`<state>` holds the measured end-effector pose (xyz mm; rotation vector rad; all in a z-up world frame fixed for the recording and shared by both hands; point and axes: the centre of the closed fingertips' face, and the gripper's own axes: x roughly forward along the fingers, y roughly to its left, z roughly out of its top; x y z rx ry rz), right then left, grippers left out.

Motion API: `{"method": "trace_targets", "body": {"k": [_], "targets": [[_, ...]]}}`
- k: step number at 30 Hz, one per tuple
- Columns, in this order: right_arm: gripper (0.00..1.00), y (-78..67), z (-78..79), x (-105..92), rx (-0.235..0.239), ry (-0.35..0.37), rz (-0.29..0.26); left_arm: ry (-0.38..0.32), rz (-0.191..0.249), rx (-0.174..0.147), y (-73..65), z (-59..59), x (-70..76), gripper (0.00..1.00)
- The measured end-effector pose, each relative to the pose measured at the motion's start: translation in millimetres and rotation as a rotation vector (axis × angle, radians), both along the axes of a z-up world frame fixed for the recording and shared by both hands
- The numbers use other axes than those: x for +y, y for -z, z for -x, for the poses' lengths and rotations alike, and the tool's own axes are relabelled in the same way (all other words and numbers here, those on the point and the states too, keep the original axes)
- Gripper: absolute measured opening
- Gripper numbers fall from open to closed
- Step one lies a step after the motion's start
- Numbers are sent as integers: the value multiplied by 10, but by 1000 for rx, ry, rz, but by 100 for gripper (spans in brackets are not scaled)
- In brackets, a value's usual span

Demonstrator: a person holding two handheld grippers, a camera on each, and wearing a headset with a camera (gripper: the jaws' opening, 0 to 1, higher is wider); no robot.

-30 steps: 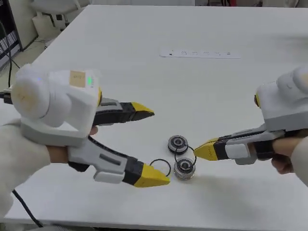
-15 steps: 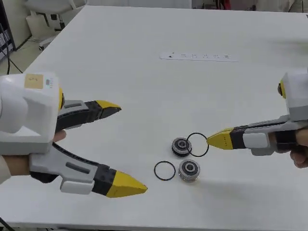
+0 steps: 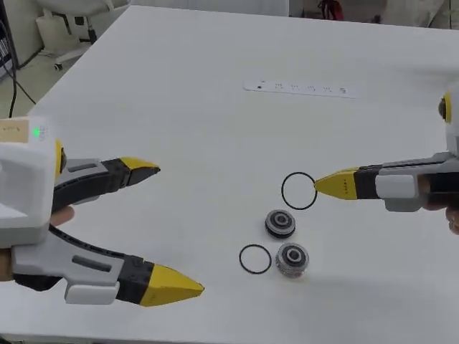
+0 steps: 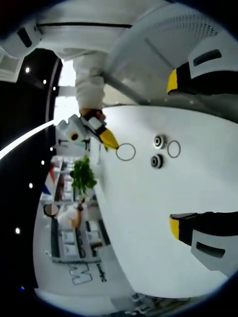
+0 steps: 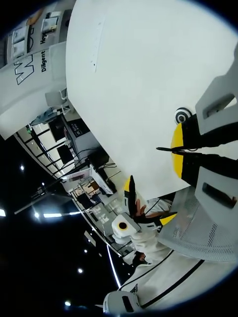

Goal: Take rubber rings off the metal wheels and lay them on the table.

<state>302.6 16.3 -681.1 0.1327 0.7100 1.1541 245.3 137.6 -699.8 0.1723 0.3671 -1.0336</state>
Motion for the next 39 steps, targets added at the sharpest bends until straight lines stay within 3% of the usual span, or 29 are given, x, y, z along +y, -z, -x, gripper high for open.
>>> {"method": "trace_targets", "body": {"k": [9, 18, 28, 35, 39], "targets": [[0, -96, -17, 202, -19, -14, -26, -25, 16, -11, 7, -37, 127, 100], [0, 0, -8, 407, -14, -30, -27, -28, 23, -2, 95, -55, 205, 100], [0, 225, 68, 567, 26, -55, -8, -27, 29, 7, 160, -75, 221, 100], [0, 499, 210, 633, 76, -93, 37, -22, 39, 19, 204, -104, 191, 100], [0, 577, 263, 639, 86, -108, 56, -19, 36, 23, 227, -99, 175, 100]]}}
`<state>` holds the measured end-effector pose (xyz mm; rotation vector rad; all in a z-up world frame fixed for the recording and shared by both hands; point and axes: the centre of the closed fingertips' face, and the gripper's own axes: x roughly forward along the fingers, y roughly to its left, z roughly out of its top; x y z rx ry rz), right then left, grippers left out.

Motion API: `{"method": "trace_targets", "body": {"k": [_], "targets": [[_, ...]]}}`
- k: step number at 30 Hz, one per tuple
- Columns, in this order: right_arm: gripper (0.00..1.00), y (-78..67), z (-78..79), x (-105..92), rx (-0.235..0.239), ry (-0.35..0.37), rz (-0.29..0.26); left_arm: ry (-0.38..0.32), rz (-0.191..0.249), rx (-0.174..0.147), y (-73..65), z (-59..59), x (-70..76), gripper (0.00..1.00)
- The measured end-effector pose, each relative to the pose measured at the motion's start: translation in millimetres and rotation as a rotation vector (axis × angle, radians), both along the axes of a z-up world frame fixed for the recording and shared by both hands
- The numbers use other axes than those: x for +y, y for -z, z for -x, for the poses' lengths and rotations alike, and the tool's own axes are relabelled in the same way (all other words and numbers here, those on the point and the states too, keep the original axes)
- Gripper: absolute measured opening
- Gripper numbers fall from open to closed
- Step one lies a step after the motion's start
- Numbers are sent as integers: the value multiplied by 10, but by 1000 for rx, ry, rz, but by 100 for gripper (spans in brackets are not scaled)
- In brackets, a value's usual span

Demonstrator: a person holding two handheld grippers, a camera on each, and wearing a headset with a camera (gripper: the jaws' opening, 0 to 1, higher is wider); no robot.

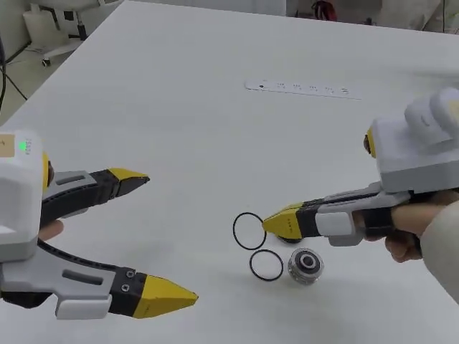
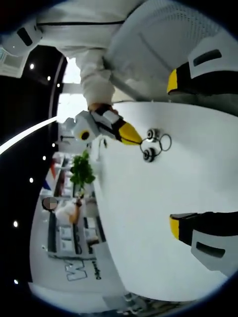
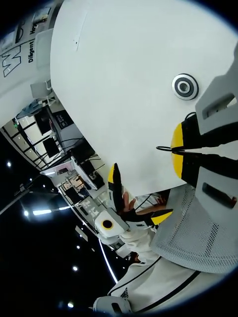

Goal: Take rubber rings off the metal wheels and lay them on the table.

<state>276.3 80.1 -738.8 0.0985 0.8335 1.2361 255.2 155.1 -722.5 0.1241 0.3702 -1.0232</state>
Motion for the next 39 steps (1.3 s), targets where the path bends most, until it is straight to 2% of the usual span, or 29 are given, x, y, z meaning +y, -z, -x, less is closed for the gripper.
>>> {"method": "trace_targets", "body": {"k": [10, 16, 21, 26, 31, 35, 39], "targets": [[0, 215, 102, -5, 41, -19, 41, -1, 2, 13, 26, 23, -36, 100], [0, 341, 145, -38, 45, -36, 82, -4, -12, 15, 14, 31, -24, 100], [0, 421, 119, -103, 44, -28, 118, -7, -15, 13, 0, 38, -26, 100], [0, 463, 55, -170, 55, 3, 130, -5, -23, 15, 8, 64, -38, 100], [0, 506, 45, -185, 35, -3, 149, -8, -31, 17, 17, 75, -44, 100], [0, 569, 75, -191, 14, -32, 183, -9, -35, 15, 6, 75, -50, 100], [1, 579, 75, -199, 4, -39, 187, -12, -37, 13, 2, 72, -51, 100]]}}
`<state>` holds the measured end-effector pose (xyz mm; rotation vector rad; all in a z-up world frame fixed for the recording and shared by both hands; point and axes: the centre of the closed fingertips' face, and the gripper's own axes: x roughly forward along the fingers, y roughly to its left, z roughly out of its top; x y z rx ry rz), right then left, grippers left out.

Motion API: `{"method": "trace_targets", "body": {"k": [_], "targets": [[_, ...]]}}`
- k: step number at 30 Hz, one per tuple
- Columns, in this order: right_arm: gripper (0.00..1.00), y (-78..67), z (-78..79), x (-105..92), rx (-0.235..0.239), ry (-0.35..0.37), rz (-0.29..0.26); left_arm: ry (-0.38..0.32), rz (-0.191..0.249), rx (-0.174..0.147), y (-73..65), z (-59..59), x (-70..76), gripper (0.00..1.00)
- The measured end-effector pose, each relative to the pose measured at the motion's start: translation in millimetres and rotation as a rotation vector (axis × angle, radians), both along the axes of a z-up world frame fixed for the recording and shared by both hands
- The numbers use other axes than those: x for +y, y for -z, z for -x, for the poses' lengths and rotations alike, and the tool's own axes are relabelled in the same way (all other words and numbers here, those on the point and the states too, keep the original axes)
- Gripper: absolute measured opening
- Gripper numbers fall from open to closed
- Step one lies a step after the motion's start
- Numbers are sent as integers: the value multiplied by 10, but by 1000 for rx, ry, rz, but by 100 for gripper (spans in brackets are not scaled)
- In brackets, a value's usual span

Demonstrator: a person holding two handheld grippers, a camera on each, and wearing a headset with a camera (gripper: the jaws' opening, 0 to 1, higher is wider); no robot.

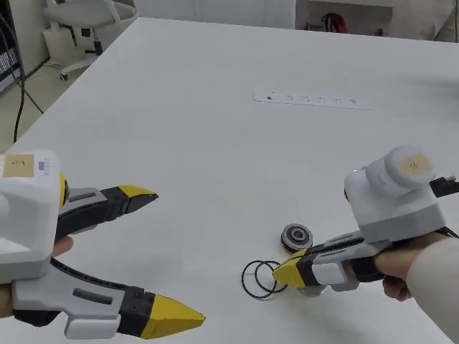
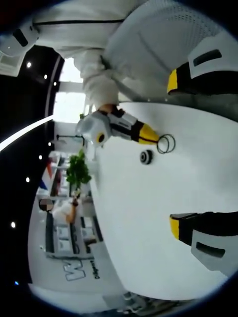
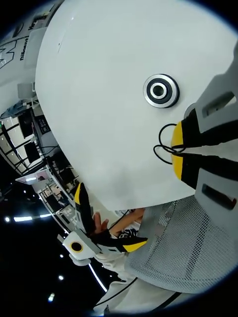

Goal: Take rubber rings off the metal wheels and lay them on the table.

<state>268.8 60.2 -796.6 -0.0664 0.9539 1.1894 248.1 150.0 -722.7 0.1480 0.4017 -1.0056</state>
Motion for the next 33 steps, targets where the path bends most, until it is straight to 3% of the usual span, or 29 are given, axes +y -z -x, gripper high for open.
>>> {"method": "trace_targets", "body": {"k": [10, 24, 33], "targets": [[5, -26, -69, -33, -38, 7, 8, -6, -7, -6, -4, 18, 6, 100], [9, -367, -341, -130, -160, 49, -85, -11, -9, -32, -145, -21, 11, 100], [10, -580, -528, -277, -226, 99, -140, 7, -49, -64, -261, -120, -14, 100]]}}
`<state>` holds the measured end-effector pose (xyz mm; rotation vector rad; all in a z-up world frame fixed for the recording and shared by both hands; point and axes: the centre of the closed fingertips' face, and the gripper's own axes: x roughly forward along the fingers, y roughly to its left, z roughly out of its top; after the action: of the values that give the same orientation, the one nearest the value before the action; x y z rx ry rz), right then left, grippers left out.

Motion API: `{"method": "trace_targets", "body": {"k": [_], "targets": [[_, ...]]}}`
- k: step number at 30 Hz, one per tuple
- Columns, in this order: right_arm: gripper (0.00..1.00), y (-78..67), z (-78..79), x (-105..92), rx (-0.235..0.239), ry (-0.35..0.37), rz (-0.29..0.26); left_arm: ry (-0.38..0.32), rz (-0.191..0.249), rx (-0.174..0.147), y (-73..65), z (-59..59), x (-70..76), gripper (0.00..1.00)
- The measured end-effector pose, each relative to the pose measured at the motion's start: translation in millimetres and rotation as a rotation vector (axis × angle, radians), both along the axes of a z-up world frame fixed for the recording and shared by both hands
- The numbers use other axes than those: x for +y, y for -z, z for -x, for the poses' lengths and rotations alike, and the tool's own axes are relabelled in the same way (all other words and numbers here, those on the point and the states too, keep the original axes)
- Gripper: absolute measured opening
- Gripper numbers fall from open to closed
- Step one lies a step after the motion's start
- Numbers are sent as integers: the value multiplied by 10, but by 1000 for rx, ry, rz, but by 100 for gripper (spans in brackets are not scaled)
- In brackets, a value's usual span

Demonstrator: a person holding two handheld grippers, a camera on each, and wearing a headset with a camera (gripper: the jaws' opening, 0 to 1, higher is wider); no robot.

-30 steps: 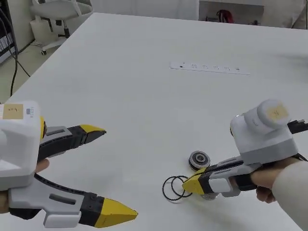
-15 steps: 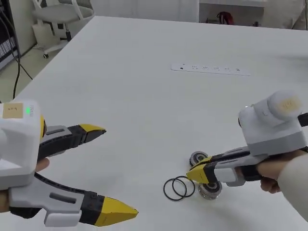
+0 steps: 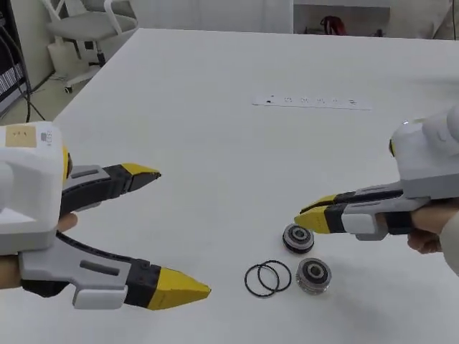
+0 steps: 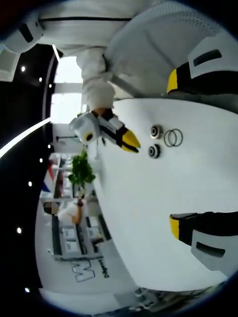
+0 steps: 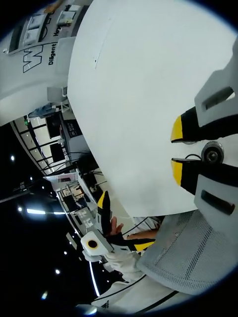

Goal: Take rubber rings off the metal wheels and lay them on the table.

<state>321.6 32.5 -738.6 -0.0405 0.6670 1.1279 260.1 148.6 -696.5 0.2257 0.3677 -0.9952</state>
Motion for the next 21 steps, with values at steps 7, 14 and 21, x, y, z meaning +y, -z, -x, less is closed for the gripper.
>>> {"method": "trace_targets", "body": {"k": [7, 14, 21], "targets": [[10, -106, -154, -156, -16, 64, -36, 7, -19, -23, -113, -86, -5, 100], [10, -200, -253, -251, -29, 104, -65, 25, -29, -43, -225, -166, -75, 100], [10, -194, -305, -299, -37, 118, -59, 45, -26, -81, -426, -320, -187, 100]]}}
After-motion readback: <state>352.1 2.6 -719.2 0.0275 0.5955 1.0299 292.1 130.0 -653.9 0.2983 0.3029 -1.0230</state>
